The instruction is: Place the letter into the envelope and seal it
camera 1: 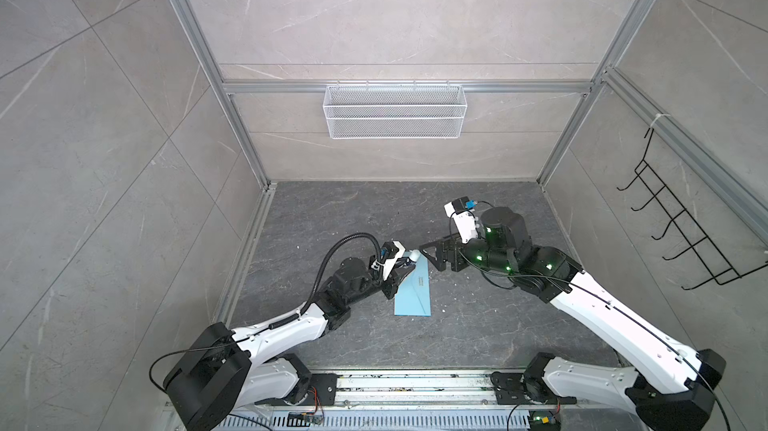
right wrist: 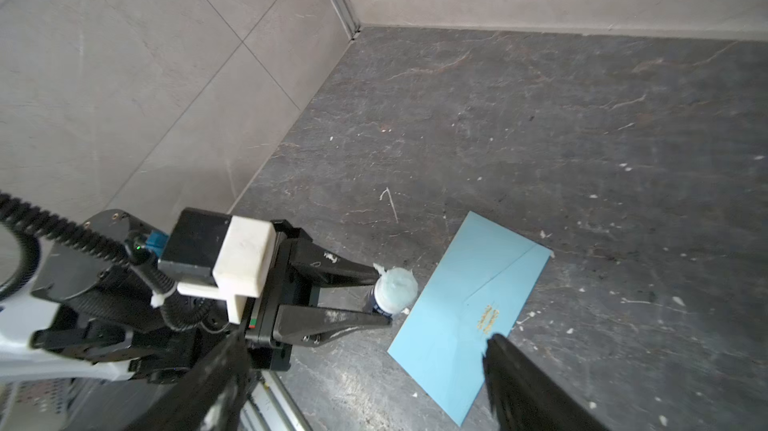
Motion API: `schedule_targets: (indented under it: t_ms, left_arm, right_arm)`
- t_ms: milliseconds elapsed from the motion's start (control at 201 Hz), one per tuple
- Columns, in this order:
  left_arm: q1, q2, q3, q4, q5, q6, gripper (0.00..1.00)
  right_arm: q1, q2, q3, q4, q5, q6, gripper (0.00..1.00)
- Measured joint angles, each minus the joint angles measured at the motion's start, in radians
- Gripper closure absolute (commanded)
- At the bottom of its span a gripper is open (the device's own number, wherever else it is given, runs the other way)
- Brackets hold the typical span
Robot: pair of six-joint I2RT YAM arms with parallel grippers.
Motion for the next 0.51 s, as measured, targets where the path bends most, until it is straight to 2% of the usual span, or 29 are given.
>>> schedule_targets:
  t_ms: [229,508]
  left_arm:
    - [0.000,-0.025,0.005,-0.033,-0.015,0.019,1.00]
    - [0.000,-0.027,0.005,-0.023,-0.014,0.018,1.00]
  right_arm:
    - [0.131,0.145,0.130,-0.151,0.281,-0.044,0.10]
    - [0.204,0.259,0.223,-0.213,0.459,-0.061,0.10]
